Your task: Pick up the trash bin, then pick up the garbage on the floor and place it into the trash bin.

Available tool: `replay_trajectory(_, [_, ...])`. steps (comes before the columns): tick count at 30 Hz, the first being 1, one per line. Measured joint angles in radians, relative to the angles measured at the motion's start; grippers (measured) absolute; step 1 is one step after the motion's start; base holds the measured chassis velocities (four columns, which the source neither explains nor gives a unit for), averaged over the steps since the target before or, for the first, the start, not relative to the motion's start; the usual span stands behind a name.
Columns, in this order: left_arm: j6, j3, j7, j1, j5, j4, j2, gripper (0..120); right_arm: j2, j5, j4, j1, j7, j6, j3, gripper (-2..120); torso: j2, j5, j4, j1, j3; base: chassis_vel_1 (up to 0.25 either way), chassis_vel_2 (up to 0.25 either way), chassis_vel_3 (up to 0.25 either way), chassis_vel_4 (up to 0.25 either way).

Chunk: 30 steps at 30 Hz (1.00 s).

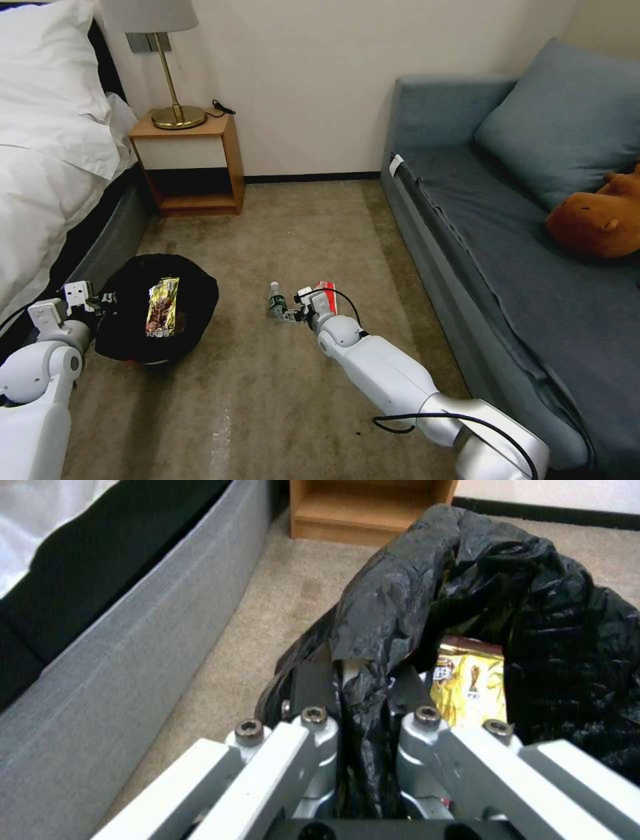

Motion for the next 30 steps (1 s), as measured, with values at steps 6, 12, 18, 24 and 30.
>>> replay_trajectory(6, [0.0, 0.003, 0.001, -0.008, 0.0, 0.004, 0.002, 7, 0.0, -0.003, -0.004, -0.001, -0.001, 0.002, -0.001, 100, 0.0, 0.0, 0.0, 0.0, 0.0, -0.05, 0.062, 0.058, -0.048])
replay_trajectory(12, [0.001, 0.008, 0.002, -0.016, 0.0, 0.009, 0.003, 7, 0.001, -0.005, -0.008, -0.003, -0.003, 0.006, -0.002, 100, 0.0, 0.0, -0.0001, 0.0, 0.0, -0.065, 0.064, 0.07, -0.066])
replay_trajectory(18, [0.001, 0.01, 0.004, -0.02, 0.0, 0.015, 0.003, 7, 0.004, -0.01, -0.013, -0.007, -0.004, 0.01, -0.006, 100, 0.0, 0.0, 0.0001, 0.0, 0.0, -0.066, 0.072, 0.065, -0.063])
replay_trajectory(24, [0.001, 0.01, 0.005, -0.02, 0.0, 0.015, 0.003, 7, 0.004, -0.011, -0.014, -0.007, -0.005, 0.012, -0.008, 100, 0.0, 0.0, -0.0001, 0.0, 0.0, -0.065, 0.052, 0.067, -0.04])
replay_trajectory(30, [0.0, 0.009, 0.007, -0.02, 0.0, 0.015, 0.003, 7, 0.003, -0.012, -0.013, -0.008, -0.005, 0.012, -0.008, 100, 0.0, 0.0, 0.0, 0.0, 0.0, -0.067, 0.071, 0.077, -0.065])
